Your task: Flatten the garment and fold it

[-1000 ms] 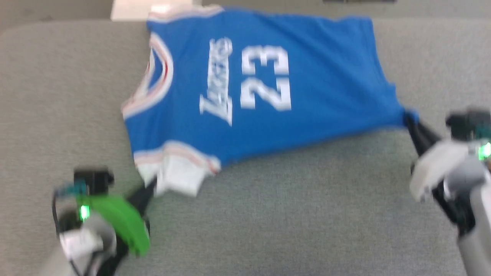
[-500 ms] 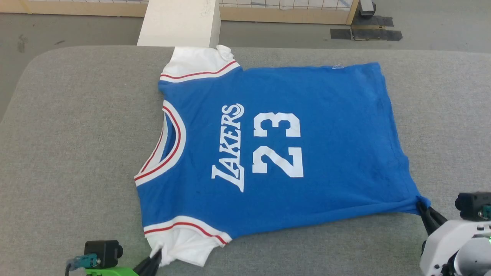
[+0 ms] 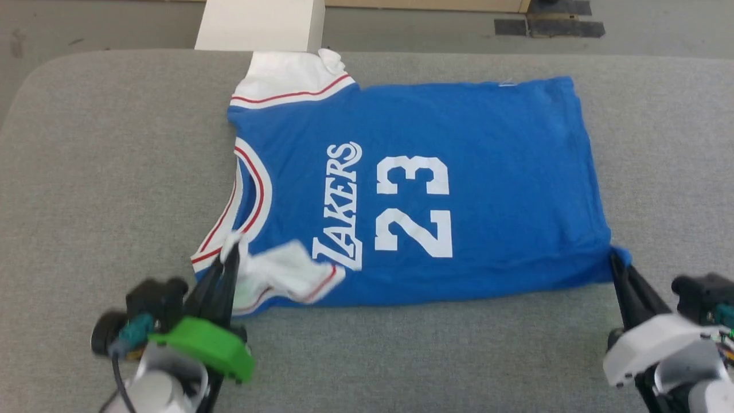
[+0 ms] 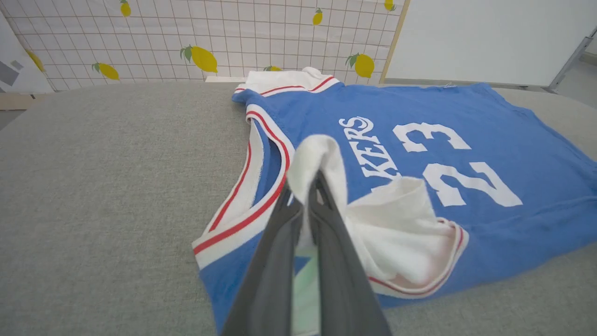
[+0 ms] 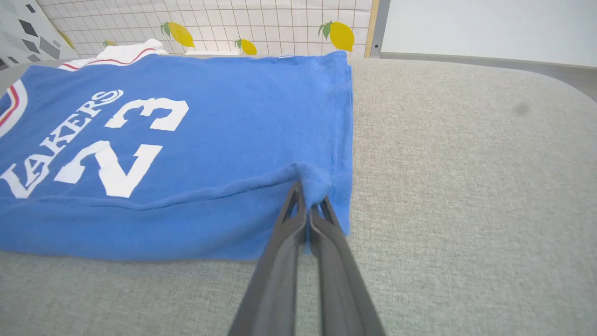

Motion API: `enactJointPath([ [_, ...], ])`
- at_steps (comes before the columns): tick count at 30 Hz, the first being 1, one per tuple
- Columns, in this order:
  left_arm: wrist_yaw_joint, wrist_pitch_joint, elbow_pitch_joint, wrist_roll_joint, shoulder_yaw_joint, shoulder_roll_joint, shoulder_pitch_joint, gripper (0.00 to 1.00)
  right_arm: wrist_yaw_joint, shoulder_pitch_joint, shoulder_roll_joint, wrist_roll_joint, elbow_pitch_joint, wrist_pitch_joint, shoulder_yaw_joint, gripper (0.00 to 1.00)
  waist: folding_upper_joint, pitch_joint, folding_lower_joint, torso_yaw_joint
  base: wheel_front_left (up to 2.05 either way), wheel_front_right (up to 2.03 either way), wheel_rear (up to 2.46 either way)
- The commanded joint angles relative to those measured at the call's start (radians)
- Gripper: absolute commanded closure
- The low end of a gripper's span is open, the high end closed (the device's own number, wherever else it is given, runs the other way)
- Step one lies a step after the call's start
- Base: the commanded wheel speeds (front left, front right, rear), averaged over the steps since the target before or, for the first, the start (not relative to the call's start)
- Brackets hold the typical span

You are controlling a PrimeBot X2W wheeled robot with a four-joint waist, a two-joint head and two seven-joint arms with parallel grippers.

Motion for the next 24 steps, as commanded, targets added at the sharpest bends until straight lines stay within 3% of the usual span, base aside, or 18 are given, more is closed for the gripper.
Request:
enactJointPath([
  [1,-0.015,-0.001,0.015,0.013,0.000,-0.005,-0.056,1.00,-0.002,-0.039,-0.011,-0.010,0.004,-0.004,0.005,1.00,-0.0001,0.025,0.0001,-0.004,0.00,0.00,0.00],
  [7,-0.100,0.084,0.151,-0.002,0.005,-0.009,-0.349,1.00,-0.002,-0.226,-0.073,-0.007,0.067,0.050,0.024,1.00,-0.0001,0.139,0.0001,-0.016,0.00,0.00,0.00],
  [12,-0.139,0.144,0.228,-0.036,0.013,-0.007,-0.455,1.00,-0.002,-0.308,-0.095,-0.002,0.114,0.117,0.032,1.00,-0.0001,0.194,0.0001,-0.023,0.00,0.00,0.00],
  [16,-0.166,0.258,0.307,-0.084,0.007,-0.006,-0.512,1.00,-0.002,-0.363,-0.108,0.020,0.152,0.214,0.044,1.00,-0.0001,0.233,0.0001,-0.026,0.00,0.00,0.00],
  [20,-0.173,0.424,0.388,-0.152,-0.003,-0.006,-0.531,1.00,-0.002,-0.408,-0.114,0.073,0.177,0.348,0.064,1.00,-0.0001,0.251,0.0001,-0.032,0.00,0.00,0.00],
  [23,-0.158,0.551,0.414,-0.207,-0.007,-0.008,-0.522,1.00,-0.002,-0.430,-0.118,0.109,0.188,0.466,0.072,1.00,-0.0001,0.253,0.0001,-0.035,0.00,0.00,0.00],
  [24,-0.145,0.582,0.412,-0.229,0.000,-0.012,-0.517,0.96,-0.002,-0.436,-0.113,0.129,0.189,0.518,0.065,1.00,-0.0001,0.251,0.0001,-0.035,0.00,0.00,0.00],
])
